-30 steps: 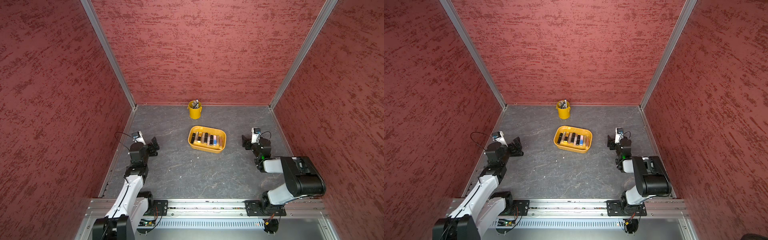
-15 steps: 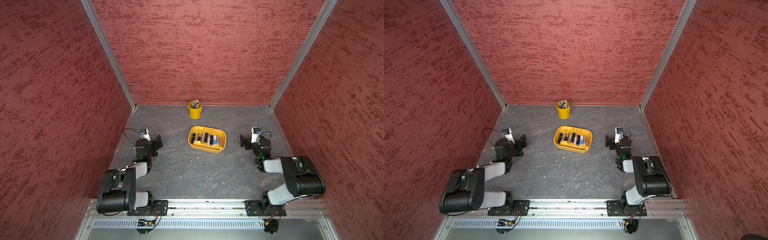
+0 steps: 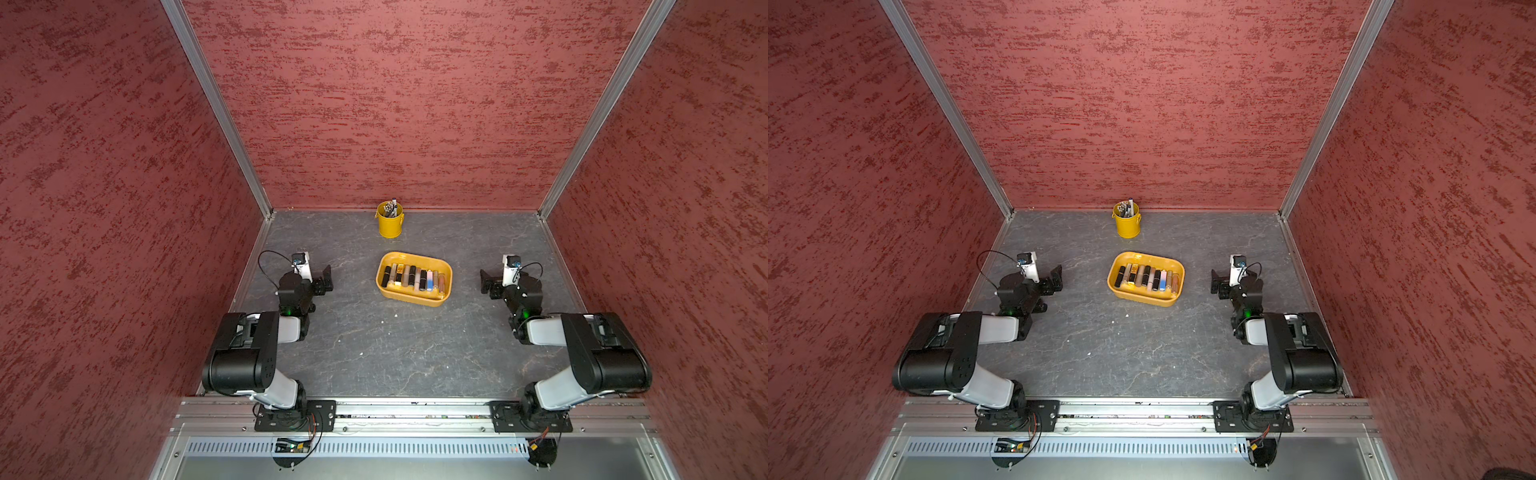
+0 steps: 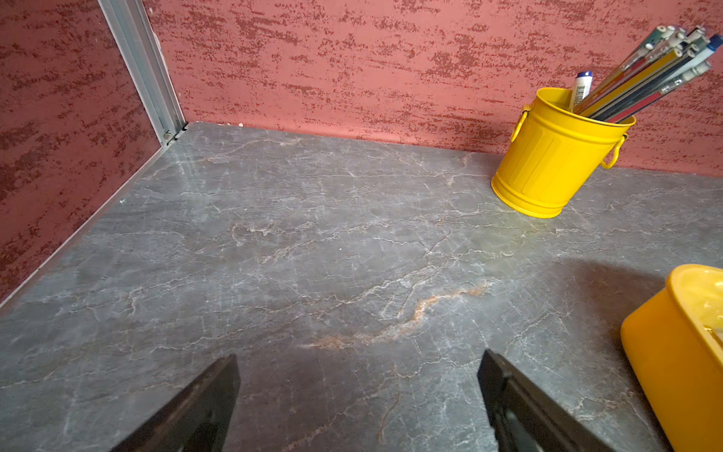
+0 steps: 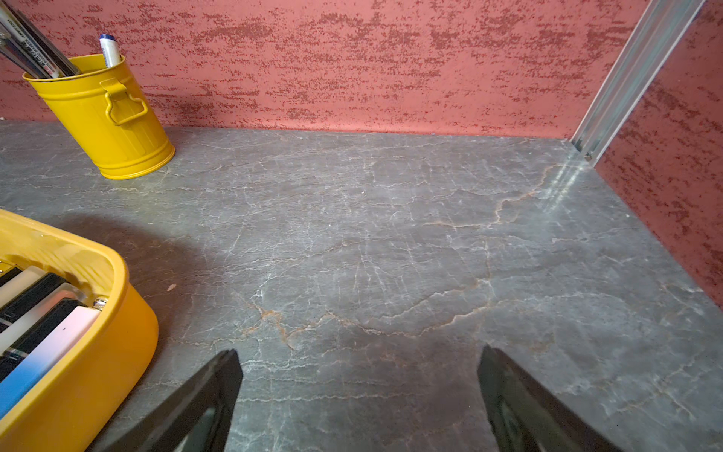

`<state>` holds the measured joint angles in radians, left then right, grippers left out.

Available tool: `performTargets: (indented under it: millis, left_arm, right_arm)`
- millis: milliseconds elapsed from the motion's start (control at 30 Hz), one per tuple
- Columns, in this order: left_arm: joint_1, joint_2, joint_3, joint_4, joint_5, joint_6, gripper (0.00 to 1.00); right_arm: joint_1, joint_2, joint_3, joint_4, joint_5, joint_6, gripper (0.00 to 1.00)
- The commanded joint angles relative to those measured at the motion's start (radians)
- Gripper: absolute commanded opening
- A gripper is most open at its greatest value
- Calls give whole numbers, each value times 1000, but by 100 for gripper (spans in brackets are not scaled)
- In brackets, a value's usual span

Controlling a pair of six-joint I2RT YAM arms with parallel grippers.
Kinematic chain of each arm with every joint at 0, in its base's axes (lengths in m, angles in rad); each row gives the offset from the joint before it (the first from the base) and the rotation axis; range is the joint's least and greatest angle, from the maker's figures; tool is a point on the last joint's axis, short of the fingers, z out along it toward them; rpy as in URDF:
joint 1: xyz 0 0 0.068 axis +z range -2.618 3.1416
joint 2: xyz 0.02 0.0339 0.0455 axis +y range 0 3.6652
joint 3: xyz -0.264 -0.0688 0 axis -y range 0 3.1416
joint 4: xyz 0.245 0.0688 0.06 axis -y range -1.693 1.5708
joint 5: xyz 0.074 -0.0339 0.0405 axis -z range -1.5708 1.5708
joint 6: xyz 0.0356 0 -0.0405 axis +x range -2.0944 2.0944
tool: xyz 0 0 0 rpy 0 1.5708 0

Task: Put the lipstick into the storage box
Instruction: Reset both arms

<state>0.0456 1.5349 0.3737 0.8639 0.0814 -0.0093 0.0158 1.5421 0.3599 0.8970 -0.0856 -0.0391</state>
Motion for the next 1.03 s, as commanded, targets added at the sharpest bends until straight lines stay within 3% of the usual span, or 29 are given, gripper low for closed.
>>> performTargets:
  millis: [0, 1000]
  left_arm:
    - [5, -4, 13, 13, 17, 18, 100]
    - [-1, -4, 12, 17, 8, 20, 100]
  right_arm:
    - [-5, -5, 15, 26, -8, -3, 99]
    - [-5, -3, 17, 25, -9, -4, 99]
